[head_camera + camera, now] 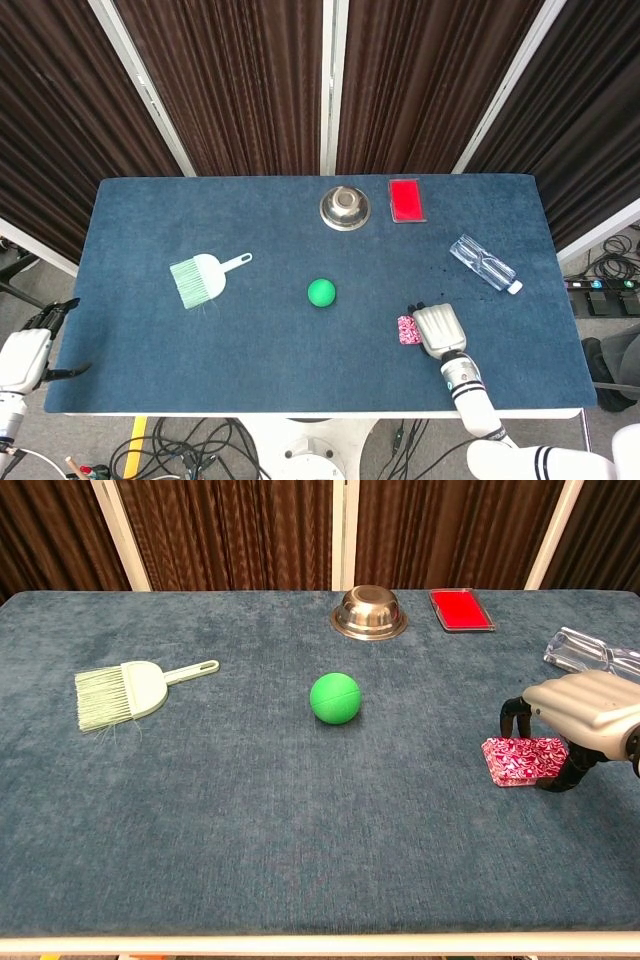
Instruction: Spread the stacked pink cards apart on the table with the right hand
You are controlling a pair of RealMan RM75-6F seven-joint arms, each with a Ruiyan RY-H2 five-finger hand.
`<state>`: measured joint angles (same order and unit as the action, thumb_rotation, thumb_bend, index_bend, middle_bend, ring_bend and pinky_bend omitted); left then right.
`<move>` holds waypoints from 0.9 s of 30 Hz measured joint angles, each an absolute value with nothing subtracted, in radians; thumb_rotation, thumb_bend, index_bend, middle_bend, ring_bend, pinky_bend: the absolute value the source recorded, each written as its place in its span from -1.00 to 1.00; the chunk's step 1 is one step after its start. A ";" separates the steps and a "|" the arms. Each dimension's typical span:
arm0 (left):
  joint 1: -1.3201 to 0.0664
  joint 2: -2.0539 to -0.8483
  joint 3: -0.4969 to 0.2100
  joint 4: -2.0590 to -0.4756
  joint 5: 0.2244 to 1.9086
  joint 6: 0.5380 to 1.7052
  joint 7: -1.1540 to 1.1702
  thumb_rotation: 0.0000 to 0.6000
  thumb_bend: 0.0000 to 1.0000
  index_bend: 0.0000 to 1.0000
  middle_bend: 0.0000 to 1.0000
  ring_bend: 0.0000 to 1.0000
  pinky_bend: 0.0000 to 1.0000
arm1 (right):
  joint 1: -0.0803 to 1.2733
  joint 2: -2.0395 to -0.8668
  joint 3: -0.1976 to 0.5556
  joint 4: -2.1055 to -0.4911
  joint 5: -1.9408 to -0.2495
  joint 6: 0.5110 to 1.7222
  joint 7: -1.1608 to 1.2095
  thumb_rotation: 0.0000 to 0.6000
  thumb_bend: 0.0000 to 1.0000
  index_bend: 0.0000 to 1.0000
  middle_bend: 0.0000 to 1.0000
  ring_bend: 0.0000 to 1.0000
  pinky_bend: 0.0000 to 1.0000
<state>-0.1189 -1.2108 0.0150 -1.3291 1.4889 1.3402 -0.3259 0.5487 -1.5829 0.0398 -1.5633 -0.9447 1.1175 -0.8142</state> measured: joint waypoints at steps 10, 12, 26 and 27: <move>-0.112 -1.217 0.020 -1.307 1.491 1.344 -0.342 1.00 -0.88 -0.82 -0.73 -0.80 -0.59 | 0.552 -1.593 0.038 -1.552 -0.953 1.128 -0.812 1.00 -0.68 -0.19 -0.11 0.40 0.42; -0.111 -1.218 0.021 -1.302 1.493 1.345 -0.347 1.00 -0.88 -0.82 -0.73 -0.80 -0.59 | 0.551 -1.594 0.038 -1.551 -0.957 1.131 -0.809 1.00 -0.67 -0.18 -0.10 0.40 0.42; -0.114 -1.215 0.020 -1.312 1.492 1.338 -0.342 1.00 -0.88 -0.82 -0.73 -0.80 -0.59 | 0.546 -1.579 0.036 -1.568 -0.972 1.143 -0.796 1.00 -0.67 -0.16 -0.09 0.40 0.42; -0.114 -1.215 0.020 -1.313 1.492 1.338 -0.341 1.00 -0.88 -0.82 -0.73 -0.80 -0.59 | 0.546 -1.579 0.037 -1.567 -0.973 1.143 -0.795 1.00 -0.67 -0.16 -0.09 0.40 0.42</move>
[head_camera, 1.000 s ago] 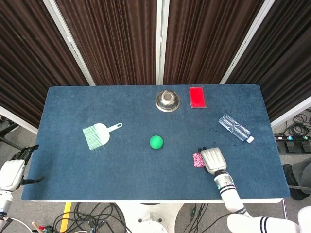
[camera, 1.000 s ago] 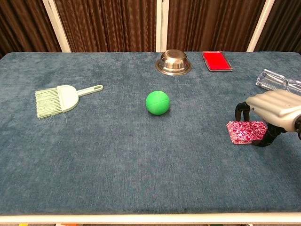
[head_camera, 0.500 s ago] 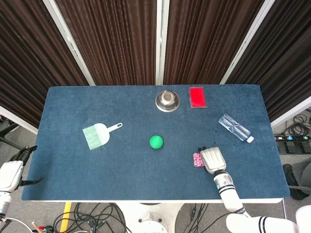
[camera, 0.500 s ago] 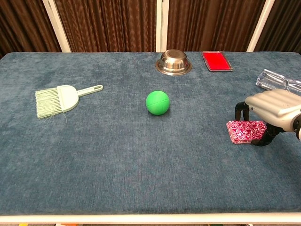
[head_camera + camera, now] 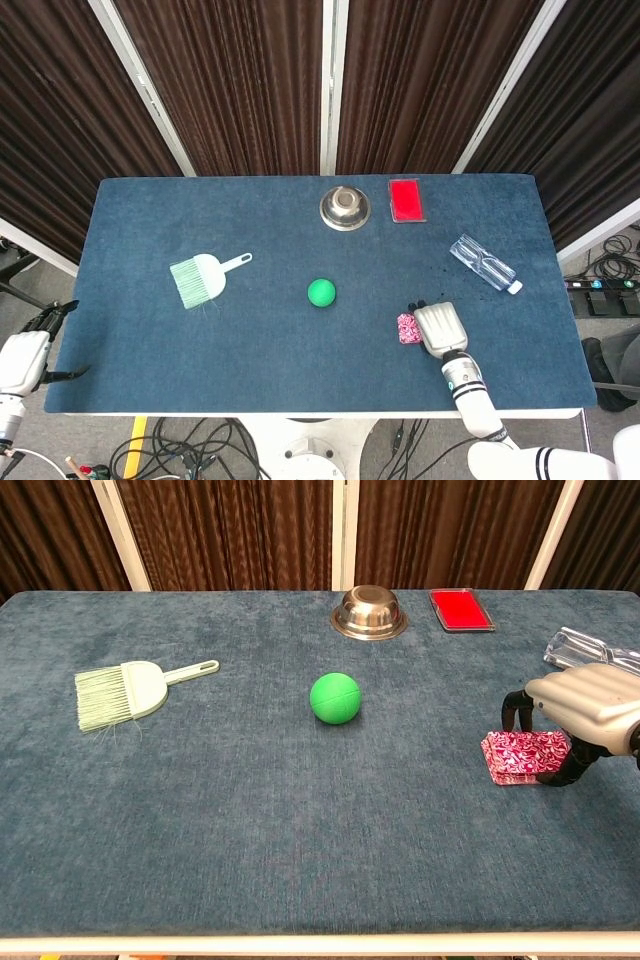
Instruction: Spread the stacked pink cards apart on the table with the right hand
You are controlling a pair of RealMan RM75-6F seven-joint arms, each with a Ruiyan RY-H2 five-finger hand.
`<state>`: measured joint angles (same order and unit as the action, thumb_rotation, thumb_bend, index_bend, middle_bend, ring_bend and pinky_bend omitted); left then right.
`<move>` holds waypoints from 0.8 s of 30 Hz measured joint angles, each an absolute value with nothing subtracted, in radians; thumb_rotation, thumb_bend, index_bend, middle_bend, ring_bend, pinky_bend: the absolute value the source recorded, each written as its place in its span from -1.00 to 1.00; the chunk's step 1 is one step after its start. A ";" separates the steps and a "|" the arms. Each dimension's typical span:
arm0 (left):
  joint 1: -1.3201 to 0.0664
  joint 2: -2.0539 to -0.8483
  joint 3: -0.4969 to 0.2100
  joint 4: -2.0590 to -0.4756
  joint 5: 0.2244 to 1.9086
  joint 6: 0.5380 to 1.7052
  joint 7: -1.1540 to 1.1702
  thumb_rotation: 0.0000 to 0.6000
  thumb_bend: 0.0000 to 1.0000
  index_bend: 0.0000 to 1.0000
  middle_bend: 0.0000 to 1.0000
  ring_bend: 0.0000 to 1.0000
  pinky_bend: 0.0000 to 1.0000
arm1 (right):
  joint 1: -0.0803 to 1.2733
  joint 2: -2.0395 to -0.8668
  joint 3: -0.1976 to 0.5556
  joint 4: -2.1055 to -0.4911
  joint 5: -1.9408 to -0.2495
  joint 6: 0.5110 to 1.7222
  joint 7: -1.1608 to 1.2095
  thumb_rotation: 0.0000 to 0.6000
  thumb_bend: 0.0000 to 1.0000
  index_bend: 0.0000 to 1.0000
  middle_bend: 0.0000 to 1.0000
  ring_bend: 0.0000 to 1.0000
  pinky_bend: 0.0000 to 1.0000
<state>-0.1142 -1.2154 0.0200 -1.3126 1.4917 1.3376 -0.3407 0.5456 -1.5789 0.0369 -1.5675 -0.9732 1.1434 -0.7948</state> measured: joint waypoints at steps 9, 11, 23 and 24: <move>-0.115 -1.214 0.019 -1.315 1.490 1.336 -0.340 1.00 -0.88 -0.82 -0.73 -0.80 -0.59 | 0.546 -1.571 0.049 -1.584 -0.991 1.160 -0.784 1.00 -0.66 -0.13 -0.06 0.40 0.42; -0.114 -1.214 0.019 -1.316 1.490 1.336 -0.340 1.00 -0.88 -0.82 -0.73 -0.80 -0.59 | 0.547 -1.565 0.056 -1.591 -0.995 1.164 -0.782 1.00 -0.66 -0.12 -0.05 0.40 0.42; -0.113 -1.207 0.016 -1.318 1.479 1.329 -0.335 1.00 -0.88 -0.82 -0.73 -0.80 -0.59 | 0.630 -1.575 0.150 -1.520 -0.954 1.097 -0.776 1.00 -0.66 -0.12 -0.05 0.40 0.42; -0.114 -1.207 0.016 -1.317 1.477 1.325 -0.334 1.00 -0.88 -0.82 -0.73 -0.80 -0.59 | 0.642 -1.582 0.161 -1.501 -0.947 1.085 -0.775 1.00 -0.66 -0.12 -0.05 0.40 0.42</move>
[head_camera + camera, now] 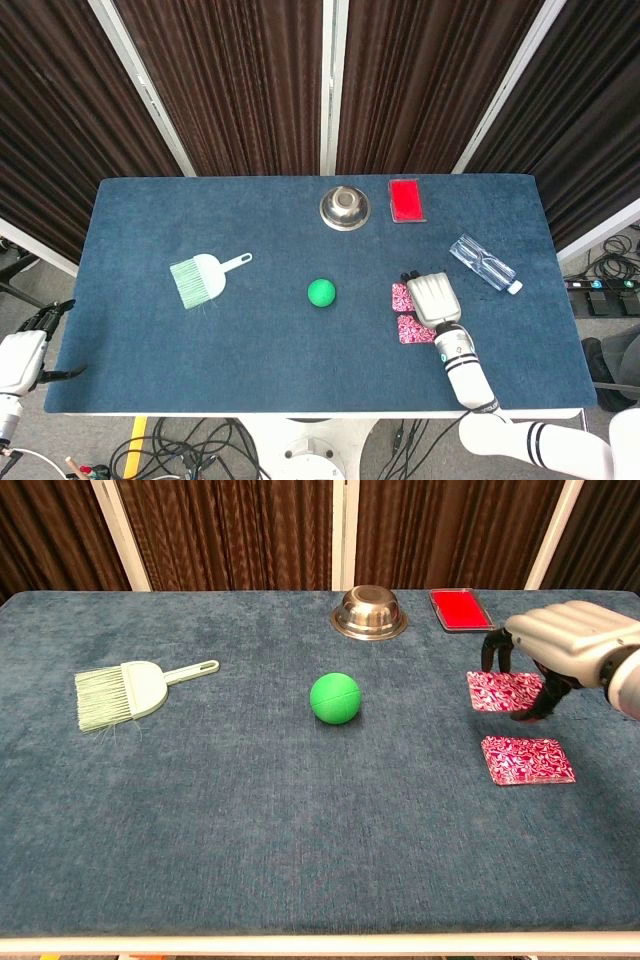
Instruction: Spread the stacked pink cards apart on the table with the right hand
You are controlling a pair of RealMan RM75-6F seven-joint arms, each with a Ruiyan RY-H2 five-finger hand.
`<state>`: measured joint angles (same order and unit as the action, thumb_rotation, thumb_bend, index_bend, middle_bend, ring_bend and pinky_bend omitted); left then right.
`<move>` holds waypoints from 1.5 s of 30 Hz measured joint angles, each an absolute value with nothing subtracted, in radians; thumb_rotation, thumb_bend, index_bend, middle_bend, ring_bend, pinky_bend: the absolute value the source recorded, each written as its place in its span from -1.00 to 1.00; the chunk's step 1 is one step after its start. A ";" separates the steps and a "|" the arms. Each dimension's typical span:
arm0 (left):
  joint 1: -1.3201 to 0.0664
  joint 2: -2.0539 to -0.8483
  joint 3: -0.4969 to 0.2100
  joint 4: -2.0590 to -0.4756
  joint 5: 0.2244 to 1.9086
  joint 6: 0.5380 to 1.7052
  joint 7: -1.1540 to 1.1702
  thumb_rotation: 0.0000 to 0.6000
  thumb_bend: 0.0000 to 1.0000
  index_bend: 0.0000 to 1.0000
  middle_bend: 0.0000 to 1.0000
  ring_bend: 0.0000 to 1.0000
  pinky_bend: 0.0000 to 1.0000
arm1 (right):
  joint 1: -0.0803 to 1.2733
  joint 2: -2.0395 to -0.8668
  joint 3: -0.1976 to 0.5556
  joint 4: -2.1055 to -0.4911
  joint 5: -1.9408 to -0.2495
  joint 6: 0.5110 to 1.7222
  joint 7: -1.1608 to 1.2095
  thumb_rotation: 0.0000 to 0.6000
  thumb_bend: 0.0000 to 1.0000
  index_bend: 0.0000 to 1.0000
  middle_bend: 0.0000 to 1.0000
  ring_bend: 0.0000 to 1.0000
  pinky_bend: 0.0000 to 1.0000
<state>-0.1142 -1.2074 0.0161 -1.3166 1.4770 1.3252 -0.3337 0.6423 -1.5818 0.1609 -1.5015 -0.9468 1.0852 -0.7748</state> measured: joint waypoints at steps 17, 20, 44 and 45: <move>-0.124 -1.215 0.014 -1.300 1.468 1.300 -0.330 1.00 -0.88 -0.82 -0.73 -0.80 -0.59 | 0.791 -1.701 0.208 -1.222 -0.840 0.923 -0.784 1.00 -0.66 -0.12 -0.05 0.40 0.42; -0.124 -1.215 0.014 -1.297 1.468 1.300 -0.333 1.00 -0.88 -0.82 -0.73 -0.80 -0.59 | 0.802 -1.720 0.202 -1.191 -0.831 0.909 -0.780 1.00 -0.66 -0.12 -0.06 0.40 0.42; -0.121 -1.212 0.015 -1.295 1.470 1.302 -0.341 1.00 -0.88 -0.82 -0.73 -0.80 -0.59 | 0.824 -1.698 0.172 -1.215 -0.783 0.893 -0.772 1.00 -0.74 -0.52 -0.41 0.39 0.44; -0.121 -1.210 0.015 -1.298 1.470 1.303 -0.339 1.00 -0.88 -0.82 -0.73 -0.80 -0.59 | 0.821 -1.691 0.172 -1.230 -0.789 0.902 -0.767 1.00 -0.74 -0.52 -0.41 0.39 0.44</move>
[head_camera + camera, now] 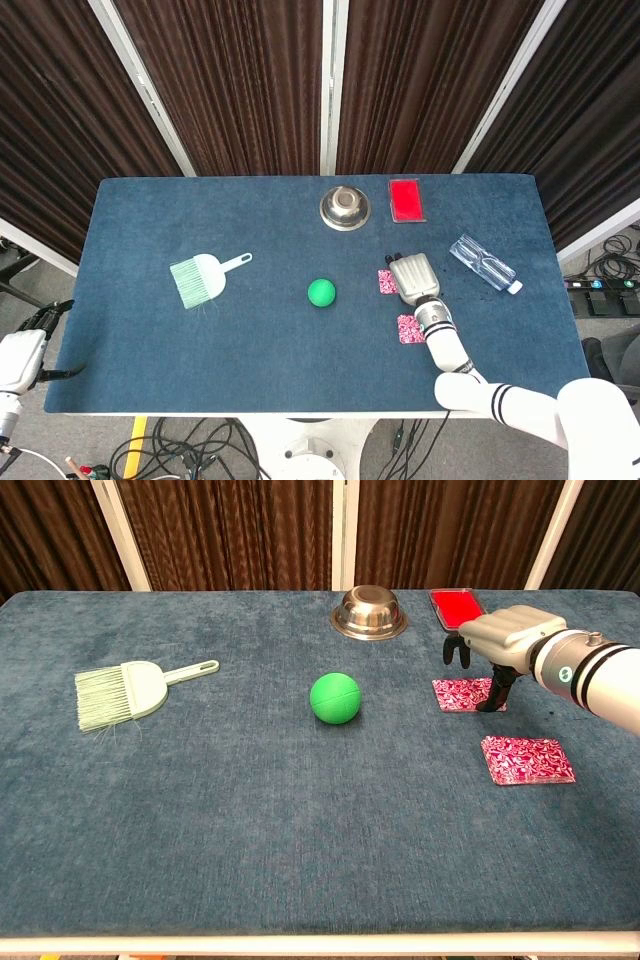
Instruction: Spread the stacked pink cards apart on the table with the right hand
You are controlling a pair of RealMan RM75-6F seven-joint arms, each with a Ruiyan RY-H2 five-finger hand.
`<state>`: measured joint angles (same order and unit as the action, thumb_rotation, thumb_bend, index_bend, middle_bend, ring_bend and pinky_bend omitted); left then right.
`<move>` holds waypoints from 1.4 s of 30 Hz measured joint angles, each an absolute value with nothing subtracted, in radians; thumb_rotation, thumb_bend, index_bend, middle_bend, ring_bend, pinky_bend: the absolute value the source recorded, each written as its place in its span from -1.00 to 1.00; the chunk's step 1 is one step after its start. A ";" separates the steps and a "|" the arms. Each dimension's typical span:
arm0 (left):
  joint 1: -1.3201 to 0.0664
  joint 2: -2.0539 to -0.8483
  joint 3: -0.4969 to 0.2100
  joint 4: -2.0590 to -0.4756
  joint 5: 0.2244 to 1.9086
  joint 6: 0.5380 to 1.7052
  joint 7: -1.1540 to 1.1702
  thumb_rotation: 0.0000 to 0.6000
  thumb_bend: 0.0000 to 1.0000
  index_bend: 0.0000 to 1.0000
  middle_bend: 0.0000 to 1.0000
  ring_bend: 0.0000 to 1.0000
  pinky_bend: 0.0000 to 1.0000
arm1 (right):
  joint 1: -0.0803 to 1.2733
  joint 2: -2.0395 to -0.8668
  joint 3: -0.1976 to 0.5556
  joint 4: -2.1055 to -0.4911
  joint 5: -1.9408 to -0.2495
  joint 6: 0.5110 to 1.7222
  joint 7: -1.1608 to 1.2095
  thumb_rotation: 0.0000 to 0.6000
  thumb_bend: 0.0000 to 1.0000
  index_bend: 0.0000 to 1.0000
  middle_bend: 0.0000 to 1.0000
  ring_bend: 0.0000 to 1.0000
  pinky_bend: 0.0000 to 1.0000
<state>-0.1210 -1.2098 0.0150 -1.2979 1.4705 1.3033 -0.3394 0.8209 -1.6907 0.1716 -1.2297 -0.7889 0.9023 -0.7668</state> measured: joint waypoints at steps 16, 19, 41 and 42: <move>-0.125 -1.195 0.027 -1.334 1.489 1.300 -0.311 1.00 -0.88 -0.82 -0.73 -0.80 -0.59 | 0.673 -1.456 0.035 -1.611 -0.926 1.031 -0.684 1.00 -0.75 -0.42 -0.31 0.39 0.44; -0.128 -1.191 0.033 -1.338 1.498 1.296 -0.306 1.00 -0.87 -0.82 -0.73 -0.80 -0.59 | 0.653 -1.441 0.006 -1.635 -0.949 1.038 -0.679 1.00 -0.75 -0.42 -0.32 0.39 0.44; -0.146 -1.182 0.045 -1.356 1.505 1.268 -0.313 1.00 -0.87 -0.82 -0.74 -0.80 -0.59 | 0.620 -1.513 -0.026 -1.573 -0.963 1.059 -0.743 1.00 -0.75 -0.52 -0.37 0.39 0.44; -0.146 -1.182 0.044 -1.356 1.503 1.268 -0.312 1.00 -0.87 -0.82 -0.74 -0.80 -0.59 | 0.620 -1.514 -0.026 -1.572 -0.961 1.059 -0.746 1.00 -0.75 -0.52 -0.37 0.39 0.44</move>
